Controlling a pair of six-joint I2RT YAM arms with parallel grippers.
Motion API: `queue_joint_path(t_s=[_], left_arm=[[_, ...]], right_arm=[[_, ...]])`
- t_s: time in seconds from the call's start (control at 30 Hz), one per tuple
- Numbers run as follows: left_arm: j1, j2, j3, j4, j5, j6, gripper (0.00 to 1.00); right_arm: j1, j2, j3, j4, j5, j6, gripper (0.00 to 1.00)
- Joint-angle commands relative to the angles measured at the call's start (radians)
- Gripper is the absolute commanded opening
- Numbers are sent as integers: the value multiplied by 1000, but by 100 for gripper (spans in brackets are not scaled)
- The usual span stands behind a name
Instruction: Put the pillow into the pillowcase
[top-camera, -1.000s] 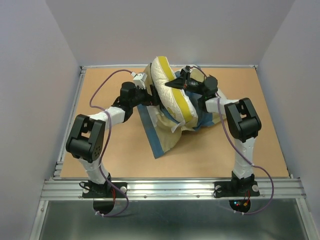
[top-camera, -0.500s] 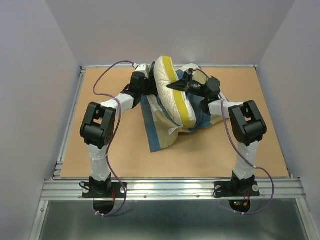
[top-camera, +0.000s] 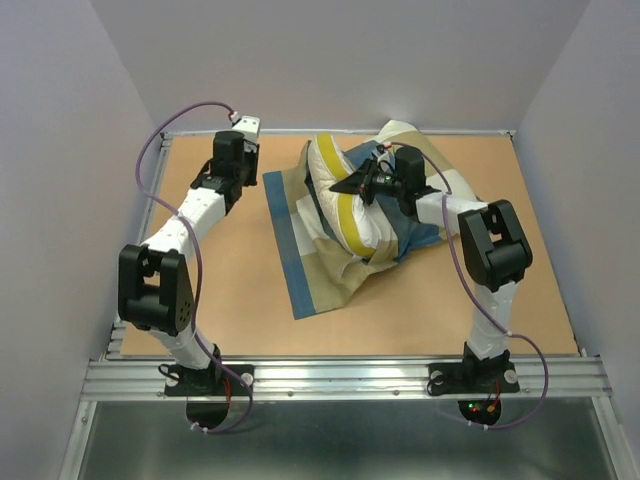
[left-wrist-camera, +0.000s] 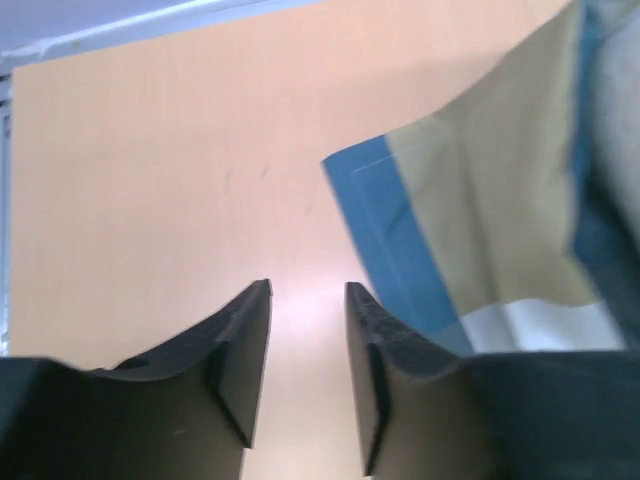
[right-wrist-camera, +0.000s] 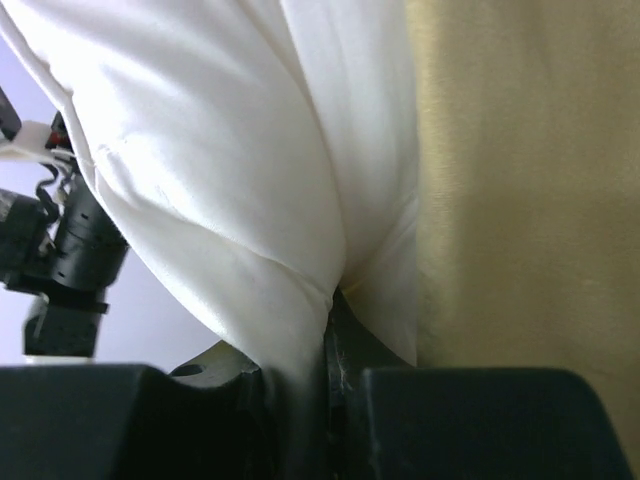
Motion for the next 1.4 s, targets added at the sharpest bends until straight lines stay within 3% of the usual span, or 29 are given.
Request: queue_joint_path(t_s=[0.0, 0.07, 0.1, 0.13, 0.2, 0.3, 0.43, 0.8, 0.93, 1.0, 1.17, 1.37], left_arm=[[64, 72, 81, -148, 42, 47, 36], [91, 87, 112, -164, 224, 16, 52], [82, 81, 103, -146, 333, -10, 68], [65, 60, 65, -77, 392, -25, 74], [35, 47, 32, -12, 466, -71, 81], [-27, 81, 9, 80, 500, -160, 83], [-97, 175, 26, 175, 483, -240, 84], [-154, 313, 98, 330, 466, -334, 86], [-162, 360, 115, 368, 402, -343, 88], [-162, 376, 129, 356, 301, -341, 88], [-150, 417, 193, 215, 0, -220, 75], [-101, 383, 175, 191, -54, -121, 53]], right_arm=[[-13, 39, 72, -141, 49, -115, 1], [-12, 39, 70, -137, 34, -109, 1], [-12, 39, 63, -126, 24, -88, 1], [-12, 33, 40, -68, 9, -62, 1], [-12, 25, 23, -17, -26, 2, 1], [-12, -2, 10, 57, -55, 65, 0], [-12, -18, -6, 275, -101, 242, 0], [-12, -70, 4, 472, -141, 510, 1], [-12, -79, -23, 534, -138, 576, 1], [-12, -90, -43, 543, -137, 593, 1], [-13, -103, -62, 552, -125, 622, 0], [-23, -116, -91, 555, -114, 599, 1]])
